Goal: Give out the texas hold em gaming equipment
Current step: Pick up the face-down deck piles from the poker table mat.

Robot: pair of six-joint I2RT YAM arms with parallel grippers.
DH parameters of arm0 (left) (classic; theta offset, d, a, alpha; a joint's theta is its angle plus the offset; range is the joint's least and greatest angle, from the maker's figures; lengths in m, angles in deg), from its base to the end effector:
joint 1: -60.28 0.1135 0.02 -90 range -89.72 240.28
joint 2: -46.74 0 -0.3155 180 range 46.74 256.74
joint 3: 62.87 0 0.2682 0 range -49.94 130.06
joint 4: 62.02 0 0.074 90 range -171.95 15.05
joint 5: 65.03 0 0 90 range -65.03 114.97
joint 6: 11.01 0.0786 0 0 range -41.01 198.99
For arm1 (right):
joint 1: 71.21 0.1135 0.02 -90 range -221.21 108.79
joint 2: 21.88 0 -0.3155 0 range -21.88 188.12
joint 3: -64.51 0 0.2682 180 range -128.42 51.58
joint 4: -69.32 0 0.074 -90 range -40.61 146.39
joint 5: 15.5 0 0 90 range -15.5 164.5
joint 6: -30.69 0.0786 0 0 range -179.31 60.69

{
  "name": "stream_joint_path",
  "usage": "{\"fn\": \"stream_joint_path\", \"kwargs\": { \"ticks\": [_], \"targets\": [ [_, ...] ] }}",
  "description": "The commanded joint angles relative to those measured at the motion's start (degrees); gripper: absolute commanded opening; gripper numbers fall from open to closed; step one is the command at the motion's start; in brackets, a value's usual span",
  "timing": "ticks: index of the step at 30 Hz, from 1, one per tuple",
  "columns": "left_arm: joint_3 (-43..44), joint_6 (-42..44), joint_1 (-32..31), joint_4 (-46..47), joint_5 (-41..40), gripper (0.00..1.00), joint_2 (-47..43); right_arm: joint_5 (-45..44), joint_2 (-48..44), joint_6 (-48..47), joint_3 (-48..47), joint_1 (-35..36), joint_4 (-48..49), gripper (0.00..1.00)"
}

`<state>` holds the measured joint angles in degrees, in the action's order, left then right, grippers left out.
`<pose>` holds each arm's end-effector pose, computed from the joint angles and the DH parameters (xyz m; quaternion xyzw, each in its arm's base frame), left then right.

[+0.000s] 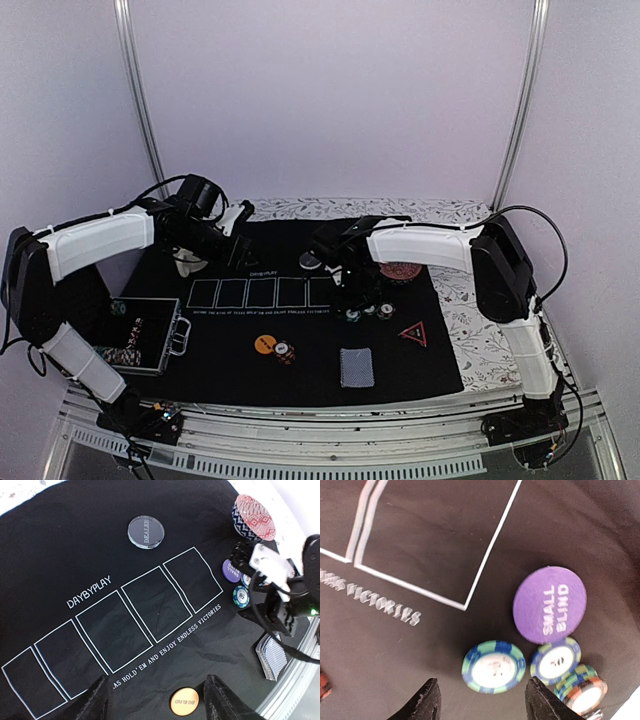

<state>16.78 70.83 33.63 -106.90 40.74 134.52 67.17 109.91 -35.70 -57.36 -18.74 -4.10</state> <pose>0.3151 -0.1821 0.2713 0.1939 0.9202 -0.2181 0.2609 0.3199 0.4000 0.1516 -0.2447 0.9658 -0.0145 0.0850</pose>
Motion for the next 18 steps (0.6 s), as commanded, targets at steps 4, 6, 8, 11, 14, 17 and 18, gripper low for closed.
{"fn": "stream_joint_path", "kwargs": {
  "ticks": [4,6,8,11,14,17,18],
  "targets": [
    [-0.46,0.89,0.86,1.09,1.08,0.64,-0.08,4.68,-15.37,-1.20,5.76,0.22,3.82,0.64],
    [-0.61,0.95,0.81,1.73,2.27,0.64,-0.63,4.64,-18.84,-0.38,8.51,0.74,4.35,0.66],
    [-0.94,1.12,0.82,2.64,3.37,0.64,-1.54,5.53,-22.22,0.99,12.00,1.20,5.64,0.67],
    [-1.58,1.45,0.61,4.25,5.92,0.64,-2.89,7.79,-26.54,3.06,18.59,2.15,7.81,0.70],
    [-2.55,2.46,-1.31,6.72,9.88,0.66,-4.63,8.53,-30.51,5.22,24.33,2.97,9.17,0.73],
    [-3.01,6.65,-8.08,8.09,9.81,0.93,-6.38,8.72,-34.60,7.44,31.39,2.97,11.98,0.77],
    [-3.04,8.62,-11.11,8.08,9.13,0.97,-6.78,8.74,-35.79,7.90,32.97,2.99,12.96,0.80]
  ]
}}
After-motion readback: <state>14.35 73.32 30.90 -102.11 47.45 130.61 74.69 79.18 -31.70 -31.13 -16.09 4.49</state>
